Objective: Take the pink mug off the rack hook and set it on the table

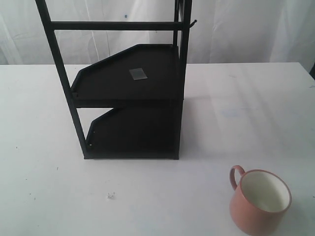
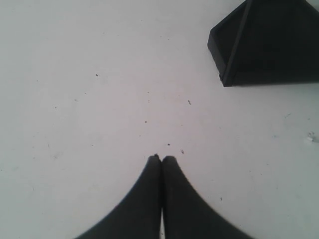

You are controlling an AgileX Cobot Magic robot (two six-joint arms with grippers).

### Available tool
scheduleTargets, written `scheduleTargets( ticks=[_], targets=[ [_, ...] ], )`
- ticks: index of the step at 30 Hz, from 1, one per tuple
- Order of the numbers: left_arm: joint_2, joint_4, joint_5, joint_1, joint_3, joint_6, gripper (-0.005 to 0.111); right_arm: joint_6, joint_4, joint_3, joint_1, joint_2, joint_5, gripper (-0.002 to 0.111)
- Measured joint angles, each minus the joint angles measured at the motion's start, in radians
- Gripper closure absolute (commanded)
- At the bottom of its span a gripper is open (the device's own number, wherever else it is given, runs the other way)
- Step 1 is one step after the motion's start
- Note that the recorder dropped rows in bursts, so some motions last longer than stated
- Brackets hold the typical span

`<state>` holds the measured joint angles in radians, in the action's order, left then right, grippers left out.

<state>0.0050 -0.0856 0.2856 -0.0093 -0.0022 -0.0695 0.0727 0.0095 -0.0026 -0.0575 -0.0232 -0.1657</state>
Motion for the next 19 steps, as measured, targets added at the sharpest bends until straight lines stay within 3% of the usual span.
scheduleTargets(
  ticks=[19],
  targets=[
    [0.000,0.000,0.000,0.000,0.000,0.000,0.107,0.008,0.000,0.000,0.000,0.000,0.000,0.108]
  ],
)
